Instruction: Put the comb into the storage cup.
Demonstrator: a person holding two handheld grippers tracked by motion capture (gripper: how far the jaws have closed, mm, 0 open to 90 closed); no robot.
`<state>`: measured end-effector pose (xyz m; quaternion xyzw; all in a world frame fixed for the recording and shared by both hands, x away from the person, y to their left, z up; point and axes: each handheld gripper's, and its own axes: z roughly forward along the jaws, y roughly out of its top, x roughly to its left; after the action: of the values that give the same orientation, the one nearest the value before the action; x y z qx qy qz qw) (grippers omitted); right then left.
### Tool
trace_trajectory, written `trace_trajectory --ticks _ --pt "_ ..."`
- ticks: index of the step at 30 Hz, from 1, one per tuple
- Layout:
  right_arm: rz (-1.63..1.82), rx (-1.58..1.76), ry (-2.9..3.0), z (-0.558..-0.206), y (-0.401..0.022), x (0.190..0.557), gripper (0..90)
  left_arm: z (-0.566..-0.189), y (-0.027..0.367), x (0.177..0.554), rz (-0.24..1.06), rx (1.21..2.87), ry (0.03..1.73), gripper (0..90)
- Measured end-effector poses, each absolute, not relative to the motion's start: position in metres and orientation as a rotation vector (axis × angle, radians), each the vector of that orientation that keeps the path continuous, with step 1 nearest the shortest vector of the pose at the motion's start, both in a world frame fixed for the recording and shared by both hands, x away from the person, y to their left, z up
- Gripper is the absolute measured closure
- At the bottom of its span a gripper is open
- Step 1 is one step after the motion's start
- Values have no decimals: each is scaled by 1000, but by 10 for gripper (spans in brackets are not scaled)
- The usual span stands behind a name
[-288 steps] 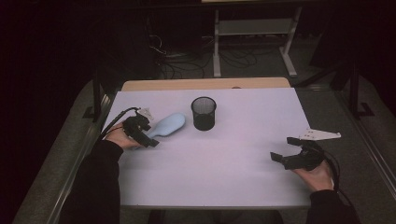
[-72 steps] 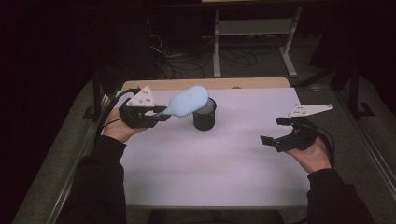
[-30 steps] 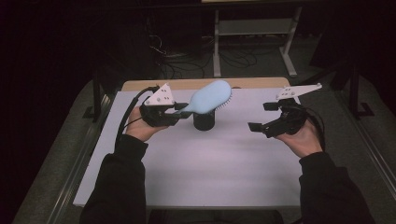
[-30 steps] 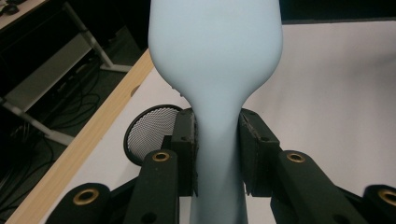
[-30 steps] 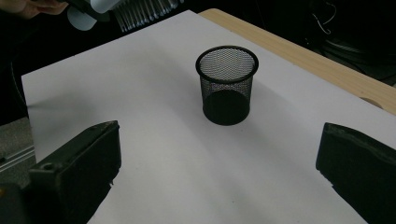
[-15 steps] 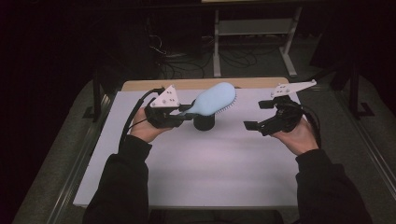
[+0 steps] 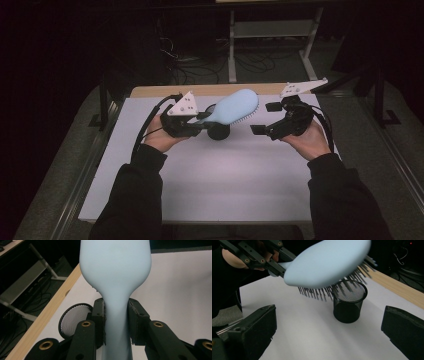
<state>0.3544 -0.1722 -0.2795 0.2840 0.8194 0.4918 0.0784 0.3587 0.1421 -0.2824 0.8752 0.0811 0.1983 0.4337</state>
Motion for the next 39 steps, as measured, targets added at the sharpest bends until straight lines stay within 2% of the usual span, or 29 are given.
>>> trace_trajectory --ticks 30,33,39 --pt "1562 911 2437 -267 -158 368 22 -286 114 363 519 2197 198 703" --pt "1553 921 2433 -266 -157 369 38 -289 112 363 524 2212 205 703" --pt "1545 967 2421 -265 -157 371 129 -293 107 364 558 2248 217 703"
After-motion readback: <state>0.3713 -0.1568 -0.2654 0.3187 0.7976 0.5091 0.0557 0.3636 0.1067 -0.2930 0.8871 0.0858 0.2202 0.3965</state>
